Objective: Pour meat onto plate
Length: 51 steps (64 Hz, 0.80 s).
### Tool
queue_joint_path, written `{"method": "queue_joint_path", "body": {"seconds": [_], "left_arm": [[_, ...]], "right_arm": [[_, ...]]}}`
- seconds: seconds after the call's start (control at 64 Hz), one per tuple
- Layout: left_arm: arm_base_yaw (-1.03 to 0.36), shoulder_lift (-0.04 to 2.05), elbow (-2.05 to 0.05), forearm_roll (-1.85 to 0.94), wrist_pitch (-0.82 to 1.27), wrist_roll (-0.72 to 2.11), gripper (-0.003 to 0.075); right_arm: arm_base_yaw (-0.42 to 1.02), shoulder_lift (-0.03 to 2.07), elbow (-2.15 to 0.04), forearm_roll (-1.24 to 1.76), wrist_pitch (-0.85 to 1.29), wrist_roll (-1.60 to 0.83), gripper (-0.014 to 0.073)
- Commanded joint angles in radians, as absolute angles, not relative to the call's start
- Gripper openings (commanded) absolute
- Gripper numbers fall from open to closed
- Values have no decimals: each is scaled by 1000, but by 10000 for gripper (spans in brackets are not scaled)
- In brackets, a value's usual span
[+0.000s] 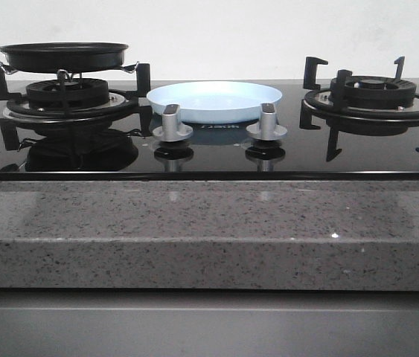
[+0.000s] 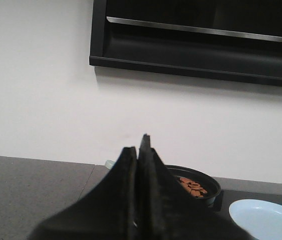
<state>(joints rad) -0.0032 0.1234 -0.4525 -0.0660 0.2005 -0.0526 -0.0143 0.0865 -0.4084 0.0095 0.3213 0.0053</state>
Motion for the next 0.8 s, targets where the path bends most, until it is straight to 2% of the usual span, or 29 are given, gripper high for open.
{"method": "queue_joint_path", "body": {"seconds": [0.0, 0.219, 0.687, 0.734, 0.781], "left_arm": [[-4, 214, -560, -54, 222, -57, -20], [-4, 386, -660, -54, 342, -53, -20], [-4, 598, -651, -64, 346, -53, -20], [-4, 609, -651, -64, 342, -53, -20], [-4, 618, -651, -62, 342, -53, -13]], "right_arm": [[-22, 178, -518, 0, 348, 0, -69], [-22, 362, -654, 6, 520, 0, -69], [-19, 556, -645, 60, 533, 0, -65], [-13, 569, -646, 68, 533, 0, -46], [1, 582, -647, 72, 535, -12, 18]]}}
